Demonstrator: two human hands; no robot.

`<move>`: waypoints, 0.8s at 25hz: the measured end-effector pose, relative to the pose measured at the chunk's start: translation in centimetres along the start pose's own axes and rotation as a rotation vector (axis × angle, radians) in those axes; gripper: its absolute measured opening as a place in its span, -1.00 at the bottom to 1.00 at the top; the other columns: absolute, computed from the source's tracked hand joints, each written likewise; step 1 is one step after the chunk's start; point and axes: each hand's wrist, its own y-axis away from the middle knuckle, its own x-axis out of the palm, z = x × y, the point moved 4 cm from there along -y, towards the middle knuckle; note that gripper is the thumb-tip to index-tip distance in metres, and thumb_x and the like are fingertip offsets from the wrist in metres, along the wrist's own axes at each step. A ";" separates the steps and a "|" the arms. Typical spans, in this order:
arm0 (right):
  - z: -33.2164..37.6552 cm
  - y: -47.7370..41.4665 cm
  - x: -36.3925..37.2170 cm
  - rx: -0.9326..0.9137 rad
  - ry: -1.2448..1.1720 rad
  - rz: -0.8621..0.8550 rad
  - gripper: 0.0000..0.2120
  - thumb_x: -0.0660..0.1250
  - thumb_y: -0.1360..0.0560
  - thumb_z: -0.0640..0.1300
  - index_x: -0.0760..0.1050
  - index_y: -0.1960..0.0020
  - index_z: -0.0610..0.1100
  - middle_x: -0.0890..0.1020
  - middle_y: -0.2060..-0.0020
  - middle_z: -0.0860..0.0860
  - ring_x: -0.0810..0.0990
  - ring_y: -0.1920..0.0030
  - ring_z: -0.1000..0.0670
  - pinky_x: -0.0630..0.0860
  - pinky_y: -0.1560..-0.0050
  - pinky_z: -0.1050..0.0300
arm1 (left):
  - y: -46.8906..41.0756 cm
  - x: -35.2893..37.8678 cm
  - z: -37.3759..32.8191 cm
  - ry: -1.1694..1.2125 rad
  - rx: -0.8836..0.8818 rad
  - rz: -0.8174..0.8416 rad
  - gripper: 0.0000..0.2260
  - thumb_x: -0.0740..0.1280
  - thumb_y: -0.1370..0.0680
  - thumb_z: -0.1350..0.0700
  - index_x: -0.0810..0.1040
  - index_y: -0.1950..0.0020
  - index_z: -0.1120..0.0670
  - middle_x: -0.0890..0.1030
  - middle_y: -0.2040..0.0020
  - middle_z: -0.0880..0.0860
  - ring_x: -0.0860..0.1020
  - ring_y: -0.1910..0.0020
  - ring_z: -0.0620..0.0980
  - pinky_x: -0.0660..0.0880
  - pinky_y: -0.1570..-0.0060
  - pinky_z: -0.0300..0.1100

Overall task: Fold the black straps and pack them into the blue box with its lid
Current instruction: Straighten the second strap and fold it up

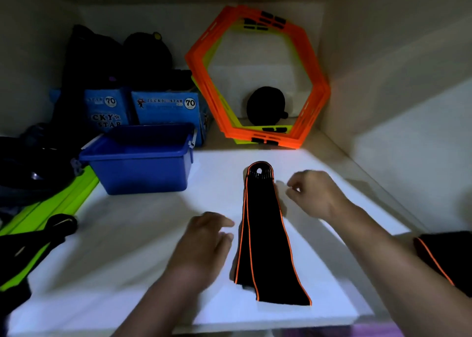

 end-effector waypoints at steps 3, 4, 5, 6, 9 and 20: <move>-0.4 10.1 0.3 -0.057 0.011 0.068 -0.72 0.27 -0.47 -0.01 0.68 -0.09 0.00 0.69 -0.08 -0.03 0.65 -0.17 -0.07 0.55 -0.16 0.09 | 3.0 -1.2 1.8 -0.057 0.028 -0.004 -0.93 0.29 -0.53 -0.02 0.56 0.03 -0.15 0.49 -0.05 -0.26 0.41 -0.10 -0.22 0.38 -0.03 -0.39; -0.1 12.8 0.7 -0.062 0.000 0.070 -0.65 0.19 -0.46 0.03 0.67 -0.11 0.02 0.67 -0.14 -0.01 0.62 -0.24 -0.04 0.54 -0.21 0.12 | 3.9 -1.1 1.6 -0.068 0.053 -0.002 -0.94 0.31 -0.53 -0.02 0.55 0.03 -0.15 0.49 -0.04 -0.27 0.41 -0.10 -0.25 0.39 0.01 -0.40; 0.2 14.8 1.2 -0.071 -0.019 0.059 -0.57 0.12 -0.44 0.05 0.66 -0.16 0.04 0.64 -0.21 0.01 0.58 -0.30 -0.02 0.50 -0.26 0.16 | 4.5 -0.8 1.2 -0.080 0.092 -0.011 -0.94 0.32 -0.51 -0.02 0.54 0.04 -0.16 0.50 -0.04 -0.28 0.41 -0.08 -0.25 0.44 0.04 -0.36; 0.5 16.0 1.7 -0.070 -0.040 0.045 -0.50 0.08 -0.41 0.06 0.65 -0.21 0.05 0.62 -0.27 0.01 0.55 -0.33 -0.02 0.46 -0.30 0.21 | 4.9 -0.6 0.5 -0.085 0.125 -0.023 -0.95 0.32 -0.49 -0.02 0.54 0.07 -0.16 0.51 -0.02 -0.27 0.43 -0.06 -0.24 0.47 0.06 -0.29; 1.8 17.0 2.6 -0.049 -0.096 0.010 -0.46 0.07 -0.40 0.10 0.62 -0.26 0.09 0.56 -0.35 0.06 0.48 -0.38 -0.04 0.41 -0.40 0.10 | 5.2 -0.1 -1.1 -0.068 0.160 -0.038 -0.98 0.31 -0.46 0.00 0.52 0.15 -0.13 0.53 0.03 -0.24 0.47 0.00 -0.15 0.49 0.06 -0.18; 2.2 16.5 1.7 -0.235 -0.108 0.054 -0.36 0.16 -0.44 0.08 0.33 -0.53 0.12 0.29 -0.54 0.20 0.18 -0.57 0.14 0.18 -0.52 0.25 | 5.0 -0.4 -1.7 -0.102 0.244 0.098 -0.40 0.25 -0.51 0.01 0.21 -0.56 -0.16 0.21 -0.56 -0.25 0.17 -0.54 -0.21 0.28 -0.42 -0.26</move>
